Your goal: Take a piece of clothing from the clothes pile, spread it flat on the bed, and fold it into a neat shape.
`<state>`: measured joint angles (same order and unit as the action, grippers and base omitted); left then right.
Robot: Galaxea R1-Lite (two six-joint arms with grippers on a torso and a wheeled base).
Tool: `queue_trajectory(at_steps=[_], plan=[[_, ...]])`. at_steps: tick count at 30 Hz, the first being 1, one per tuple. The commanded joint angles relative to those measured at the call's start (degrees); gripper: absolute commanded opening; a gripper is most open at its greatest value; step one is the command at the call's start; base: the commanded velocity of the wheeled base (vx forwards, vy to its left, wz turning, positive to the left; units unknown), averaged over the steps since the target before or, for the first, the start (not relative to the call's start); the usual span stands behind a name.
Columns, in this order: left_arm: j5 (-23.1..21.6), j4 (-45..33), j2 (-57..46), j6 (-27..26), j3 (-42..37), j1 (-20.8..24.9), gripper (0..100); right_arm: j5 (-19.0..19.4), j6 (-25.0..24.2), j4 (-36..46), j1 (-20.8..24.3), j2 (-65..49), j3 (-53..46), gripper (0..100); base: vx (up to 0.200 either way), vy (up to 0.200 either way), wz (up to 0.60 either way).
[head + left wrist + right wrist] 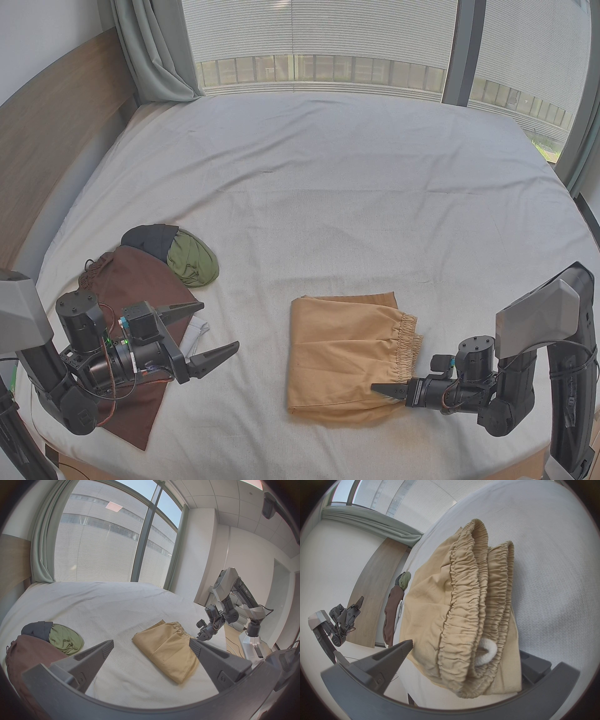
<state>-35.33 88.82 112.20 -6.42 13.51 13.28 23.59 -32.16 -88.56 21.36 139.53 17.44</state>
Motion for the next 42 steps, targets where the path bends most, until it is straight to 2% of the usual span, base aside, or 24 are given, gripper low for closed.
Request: queue_trajectory(at_steps=[1, 27, 29, 32, 34, 42], plan=[[0.0, 0.0, -0.1, 0.0, 0.0, 0.0, 100, 0.0, 0.0, 0.0, 0.0, 0.2, 0.0, 0, 0.000, 0.000, 0.00], [0.1, 0.0, -2.0, -0.3, -2.7, -0.1, 100, 0.1, 0.0, -0.1, 1.0, -2.4, -0.2, 0, 0.000, 0.000, 0.00], [0.1, 0.0, -2.0, -1.2, -2.9, -0.1, 100, 0.2, 0.0, -0.1, 1.0, -3.0, -0.2, 0, 0.000, 0.000, 0.00], [-0.1, -0.1, -1.5, -8.1, -3.8, -1.6, 100, 0.3, 0.0, -0.1, 1.1, -5.5, -0.2, 0, 0.000, 0.000, 0.00], [-0.3, -0.1, -1.6, -9.7, -4.0, -2.0, 100, 0.5, 0.0, -0.1, 1.1, -6.4, -0.2, 0, 0.000, 0.000, 0.00], [-0.4, -0.1, -2.0, -9.7, -4.0, -2.2, 100, 2.1, 0.0, 0.0, 1.1, -10.3, -0.4, 0, 0.000, 0.000, 0.00]])
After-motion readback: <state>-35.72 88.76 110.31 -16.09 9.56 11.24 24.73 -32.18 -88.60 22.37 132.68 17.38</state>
